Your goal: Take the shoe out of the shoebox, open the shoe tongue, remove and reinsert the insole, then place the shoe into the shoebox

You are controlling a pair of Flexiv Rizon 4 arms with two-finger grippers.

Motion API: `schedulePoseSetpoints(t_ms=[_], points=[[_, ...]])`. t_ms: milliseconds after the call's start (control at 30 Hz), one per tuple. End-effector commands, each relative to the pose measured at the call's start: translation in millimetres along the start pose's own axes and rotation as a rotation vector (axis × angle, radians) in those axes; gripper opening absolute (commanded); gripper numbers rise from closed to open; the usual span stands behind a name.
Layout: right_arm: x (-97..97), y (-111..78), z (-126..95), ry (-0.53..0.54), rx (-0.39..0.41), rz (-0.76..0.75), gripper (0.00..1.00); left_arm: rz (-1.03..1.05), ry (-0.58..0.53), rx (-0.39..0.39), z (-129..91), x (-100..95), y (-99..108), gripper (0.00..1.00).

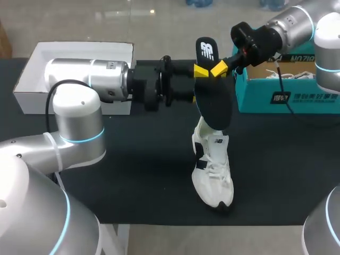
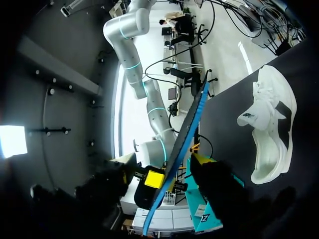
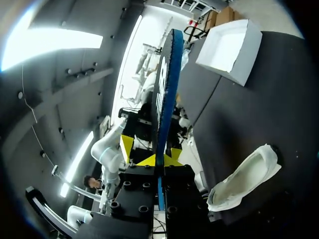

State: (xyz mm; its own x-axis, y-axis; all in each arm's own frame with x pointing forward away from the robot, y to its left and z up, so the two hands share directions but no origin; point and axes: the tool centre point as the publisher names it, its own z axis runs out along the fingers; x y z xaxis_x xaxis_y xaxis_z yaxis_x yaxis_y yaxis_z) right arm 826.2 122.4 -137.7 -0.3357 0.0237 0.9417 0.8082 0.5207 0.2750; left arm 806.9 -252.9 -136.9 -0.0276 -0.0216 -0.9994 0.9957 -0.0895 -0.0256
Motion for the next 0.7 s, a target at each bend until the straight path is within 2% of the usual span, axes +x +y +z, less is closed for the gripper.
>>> schedulePoseSetpoints(t_ms=[33,467,500,533,700], points=[[1.0,-1.9,2,-0.002,-0.009,-0.004,0.0,0.001,-0.001,-0.001,3,1.9,1,0.0],[3.3,1.2,8,0.0,-0.019,-0.006,0.0,0.004,-0.008,-0.003,2,2.0,1,0.0],[3.1,-0.6,8,-0.006,-0.019,0.003,0.39,0.005,-0.007,-0.003,2,2.1,1,0.0],[2.8,-3.4,8,-0.01,-0.024,0.006,1.0,0.007,-0.003,-0.003,1,2.5,1,0.0],[13.3,-23.1,0,-0.152,-0.062,0.03,1.0,0.0,0.019,0.0,-4,7.5,1,0.0]])
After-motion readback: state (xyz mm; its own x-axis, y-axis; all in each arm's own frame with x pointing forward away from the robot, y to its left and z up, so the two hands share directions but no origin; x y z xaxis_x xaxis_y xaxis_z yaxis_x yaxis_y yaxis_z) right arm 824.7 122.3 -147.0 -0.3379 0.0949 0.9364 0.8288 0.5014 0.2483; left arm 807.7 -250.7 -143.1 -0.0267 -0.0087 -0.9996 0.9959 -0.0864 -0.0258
